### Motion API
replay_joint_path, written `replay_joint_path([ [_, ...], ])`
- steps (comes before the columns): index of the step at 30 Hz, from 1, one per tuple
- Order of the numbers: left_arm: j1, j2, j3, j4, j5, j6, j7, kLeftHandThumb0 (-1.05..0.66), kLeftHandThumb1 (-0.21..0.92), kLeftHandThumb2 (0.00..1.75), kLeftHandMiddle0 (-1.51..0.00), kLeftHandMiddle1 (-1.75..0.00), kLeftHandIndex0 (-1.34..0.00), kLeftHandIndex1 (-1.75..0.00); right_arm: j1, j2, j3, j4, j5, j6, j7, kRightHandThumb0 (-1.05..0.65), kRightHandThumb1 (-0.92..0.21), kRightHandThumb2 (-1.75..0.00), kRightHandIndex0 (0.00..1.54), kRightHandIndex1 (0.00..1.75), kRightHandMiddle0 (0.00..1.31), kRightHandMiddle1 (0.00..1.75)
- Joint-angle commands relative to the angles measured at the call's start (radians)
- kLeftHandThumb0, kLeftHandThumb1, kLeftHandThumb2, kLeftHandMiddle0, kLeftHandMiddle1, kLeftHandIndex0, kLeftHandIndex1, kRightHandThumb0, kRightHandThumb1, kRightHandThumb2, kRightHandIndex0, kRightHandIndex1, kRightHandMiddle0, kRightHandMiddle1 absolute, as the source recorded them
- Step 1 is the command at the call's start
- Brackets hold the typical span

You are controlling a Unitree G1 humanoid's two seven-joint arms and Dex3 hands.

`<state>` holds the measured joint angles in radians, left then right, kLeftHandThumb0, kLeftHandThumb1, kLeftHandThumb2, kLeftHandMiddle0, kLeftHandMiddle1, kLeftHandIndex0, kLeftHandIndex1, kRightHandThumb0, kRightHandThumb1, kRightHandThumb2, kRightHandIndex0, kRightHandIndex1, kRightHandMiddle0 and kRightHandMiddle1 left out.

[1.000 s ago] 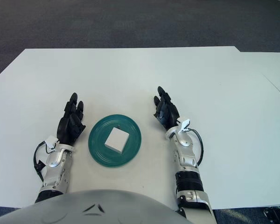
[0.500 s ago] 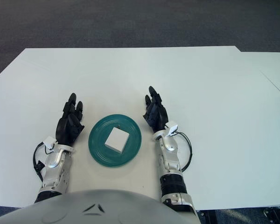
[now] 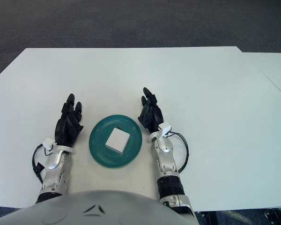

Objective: Put the charger into the plate.

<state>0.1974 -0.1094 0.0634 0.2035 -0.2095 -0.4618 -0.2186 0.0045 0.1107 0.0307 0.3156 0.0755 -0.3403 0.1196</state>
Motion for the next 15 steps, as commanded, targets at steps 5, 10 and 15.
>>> replay_joint_path([
  [5, 0.054, -0.019, -0.006, 0.048, -0.006, 0.006, 0.005, -1.05, 0.92, 0.90, 0.00, 0.00, 0.00, 0.00, 0.036, -0.002, -0.010, 0.060, -0.002, 0.064, -0.021, -1.05, -0.92, -0.96, 0.09, 0.00, 0.00, 0.28],
  [10, 0.058, -0.022, -0.007, 0.044, -0.004, 0.009, 0.010, -1.05, 0.92, 0.90, 0.00, 0.00, 0.00, 0.00, 0.030, -0.005, -0.012, 0.068, -0.007, 0.063, -0.026, -1.05, -0.92, -0.96, 0.08, 0.00, 0.00, 0.28],
  [15, 0.066, -0.022, -0.012, 0.028, 0.007, 0.016, 0.016, -1.05, 0.92, 0.90, 0.00, 0.00, 0.00, 0.00, 0.027, -0.009, -0.012, 0.072, -0.012, 0.061, -0.027, -1.05, -0.92, -0.97, 0.08, 0.00, 0.00, 0.26],
])
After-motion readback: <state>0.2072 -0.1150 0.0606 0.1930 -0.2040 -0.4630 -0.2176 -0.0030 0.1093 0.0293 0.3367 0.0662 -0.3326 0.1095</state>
